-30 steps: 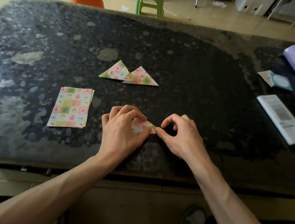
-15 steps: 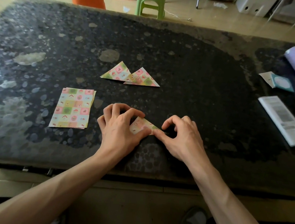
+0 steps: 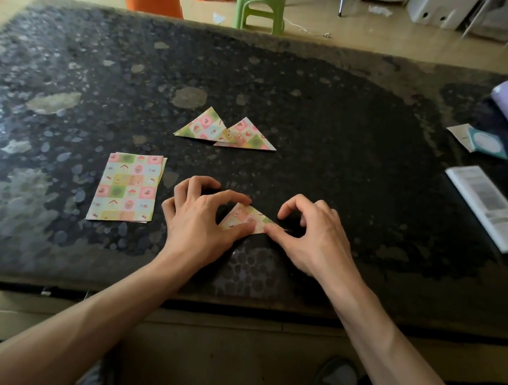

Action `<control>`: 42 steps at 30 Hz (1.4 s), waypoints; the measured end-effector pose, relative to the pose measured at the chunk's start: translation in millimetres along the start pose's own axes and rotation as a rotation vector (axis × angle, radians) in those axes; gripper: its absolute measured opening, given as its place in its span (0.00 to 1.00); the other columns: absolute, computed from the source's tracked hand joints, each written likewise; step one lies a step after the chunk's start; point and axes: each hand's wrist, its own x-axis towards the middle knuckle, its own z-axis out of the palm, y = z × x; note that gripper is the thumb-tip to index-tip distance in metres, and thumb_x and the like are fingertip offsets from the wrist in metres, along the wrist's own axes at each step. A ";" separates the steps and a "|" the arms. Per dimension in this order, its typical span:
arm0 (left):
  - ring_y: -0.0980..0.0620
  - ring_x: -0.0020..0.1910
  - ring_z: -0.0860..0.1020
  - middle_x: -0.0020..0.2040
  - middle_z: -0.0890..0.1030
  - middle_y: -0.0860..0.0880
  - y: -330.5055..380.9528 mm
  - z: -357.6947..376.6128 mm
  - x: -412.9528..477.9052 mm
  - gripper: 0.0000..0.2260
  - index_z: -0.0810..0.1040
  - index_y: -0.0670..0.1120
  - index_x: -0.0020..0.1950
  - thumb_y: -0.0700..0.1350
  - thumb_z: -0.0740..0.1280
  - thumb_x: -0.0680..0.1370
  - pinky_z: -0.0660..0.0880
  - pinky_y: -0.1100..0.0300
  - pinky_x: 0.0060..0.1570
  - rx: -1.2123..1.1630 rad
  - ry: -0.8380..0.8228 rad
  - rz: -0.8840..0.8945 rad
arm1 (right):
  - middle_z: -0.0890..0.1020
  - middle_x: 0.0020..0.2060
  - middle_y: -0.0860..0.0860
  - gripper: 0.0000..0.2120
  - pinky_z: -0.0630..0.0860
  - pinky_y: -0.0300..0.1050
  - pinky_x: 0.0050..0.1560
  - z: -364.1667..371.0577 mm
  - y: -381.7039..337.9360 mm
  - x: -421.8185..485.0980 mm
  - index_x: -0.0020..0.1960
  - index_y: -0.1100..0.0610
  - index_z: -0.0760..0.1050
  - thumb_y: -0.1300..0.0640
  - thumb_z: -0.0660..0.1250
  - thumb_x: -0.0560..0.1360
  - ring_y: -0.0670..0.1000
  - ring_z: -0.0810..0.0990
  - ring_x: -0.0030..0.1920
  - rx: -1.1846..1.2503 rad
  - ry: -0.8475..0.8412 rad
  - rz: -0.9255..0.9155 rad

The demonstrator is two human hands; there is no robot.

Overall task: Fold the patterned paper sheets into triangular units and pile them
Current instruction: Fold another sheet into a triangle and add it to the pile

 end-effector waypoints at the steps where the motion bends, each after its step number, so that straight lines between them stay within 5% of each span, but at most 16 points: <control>1: 0.53 0.73 0.56 0.64 0.64 0.58 -0.8 0.1 -1.0 0.20 0.79 0.69 0.61 0.69 0.72 0.71 0.51 0.55 0.64 -0.001 0.009 0.007 | 0.70 0.46 0.42 0.12 0.71 0.44 0.50 0.6 -1.1 -1.4 0.52 0.39 0.73 0.37 0.73 0.74 0.47 0.71 0.53 0.001 0.014 -0.036; 7: 0.52 0.73 0.57 0.64 0.64 0.59 -3.3 1.6 -2.1 0.20 0.79 0.69 0.61 0.70 0.71 0.71 0.50 0.56 0.63 0.001 0.029 0.021 | 0.73 0.45 0.40 0.03 0.72 0.46 0.55 7.1 -6.8 -7.0 0.52 0.41 0.81 0.46 0.71 0.78 0.46 0.72 0.53 0.032 0.039 -0.179; 16: 0.52 0.73 0.58 0.63 0.66 0.59 -4.8 -5.5 -8.3 0.19 0.81 0.65 0.58 0.68 0.73 0.69 0.52 0.56 0.62 -0.027 0.038 -0.002 | 0.69 0.43 0.39 0.12 0.70 0.46 0.53 17.2 -9.5 -4.5 0.49 0.41 0.79 0.35 0.70 0.75 0.47 0.71 0.51 0.036 0.101 -0.156; 26: 0.52 0.73 0.55 0.62 0.66 0.57 -8.7 -16.8 -3.5 0.14 0.83 0.61 0.45 0.70 0.71 0.71 0.54 0.50 0.68 0.000 -0.049 -0.084 | 0.70 0.45 0.40 0.11 0.67 0.45 0.52 16.7 -9.9 -3.3 0.49 0.41 0.77 0.35 0.70 0.76 0.47 0.71 0.52 0.014 0.072 -0.140; 33: 0.52 0.68 0.61 0.56 0.67 0.56 -6.7 -2.1 -8.2 0.15 0.80 0.57 0.45 0.68 0.68 0.76 0.53 0.54 0.63 0.008 0.168 0.021 | 0.69 0.44 0.39 0.11 0.67 0.45 0.52 16.3 -9.2 -3.1 0.49 0.41 0.77 0.35 0.69 0.76 0.47 0.71 0.52 0.026 0.063 -0.140; 38: 0.51 0.70 0.57 0.59 0.64 0.56 -15.3 -13.1 -2.2 0.17 0.77 0.60 0.53 0.68 0.72 0.71 0.54 0.50 0.67 0.032 0.007 -0.015 | 0.70 0.45 0.40 0.12 0.66 0.45 0.53 14.0 -9.4 -2.1 0.50 0.41 0.78 0.35 0.70 0.76 0.47 0.71 0.53 0.040 0.036 -0.128; 42: 0.50 0.68 0.59 0.59 0.65 0.57 -24.7 -36.0 1.2 0.15 0.77 0.63 0.50 0.65 0.76 0.68 0.56 0.49 0.64 0.095 -0.113 -0.026 | 0.71 0.48 0.42 0.11 0.65 0.45 0.54 12.1 -12.1 -1.0 0.50 0.41 0.77 0.35 0.69 0.76 0.48 0.70 0.55 0.033 0.005 -0.106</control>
